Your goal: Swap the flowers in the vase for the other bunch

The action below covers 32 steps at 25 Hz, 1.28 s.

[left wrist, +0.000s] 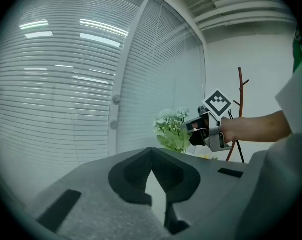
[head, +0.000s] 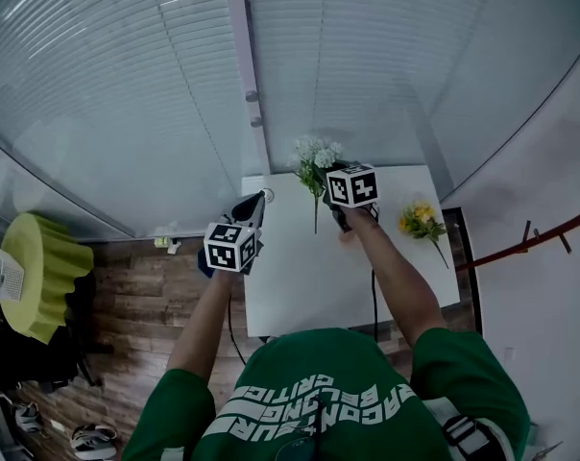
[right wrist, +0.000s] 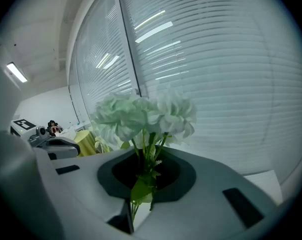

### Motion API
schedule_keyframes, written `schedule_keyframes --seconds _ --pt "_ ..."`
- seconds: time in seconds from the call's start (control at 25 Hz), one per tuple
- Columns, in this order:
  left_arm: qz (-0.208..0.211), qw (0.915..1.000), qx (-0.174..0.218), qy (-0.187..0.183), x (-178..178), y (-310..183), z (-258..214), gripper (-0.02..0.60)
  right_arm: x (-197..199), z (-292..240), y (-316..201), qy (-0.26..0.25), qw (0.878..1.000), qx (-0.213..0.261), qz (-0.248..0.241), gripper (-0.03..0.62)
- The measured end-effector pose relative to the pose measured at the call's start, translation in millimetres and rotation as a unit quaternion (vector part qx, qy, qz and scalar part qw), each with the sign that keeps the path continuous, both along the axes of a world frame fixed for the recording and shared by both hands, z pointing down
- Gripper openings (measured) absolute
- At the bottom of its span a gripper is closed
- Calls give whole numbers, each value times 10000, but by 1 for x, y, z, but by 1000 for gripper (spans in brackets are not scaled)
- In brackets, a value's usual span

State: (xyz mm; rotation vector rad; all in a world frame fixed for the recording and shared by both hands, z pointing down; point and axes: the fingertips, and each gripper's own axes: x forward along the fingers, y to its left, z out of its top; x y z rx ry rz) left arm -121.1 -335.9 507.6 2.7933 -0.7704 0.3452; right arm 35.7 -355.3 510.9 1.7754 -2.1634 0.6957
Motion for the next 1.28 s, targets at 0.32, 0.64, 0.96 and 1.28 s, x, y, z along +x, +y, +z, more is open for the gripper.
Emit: schedule_keyframes --seconds 0.32,0.64,0.96,1.28 --pt "713 9974 115 48 81 25 -8 5 88 -6 50 21 9971 101 756 44" --pt "1267 9919 125 50 142 51 -9 5 155 -3 94 10 9906 55 1369 44" --pt "1401 9900 133 -8 160 55 -6 5 167 1 103 -46 9884 139 1512 44" --pt "1291 9915 116 -72 159 44 -2 5 159 -9 81 -16 9897 499 1344 44"
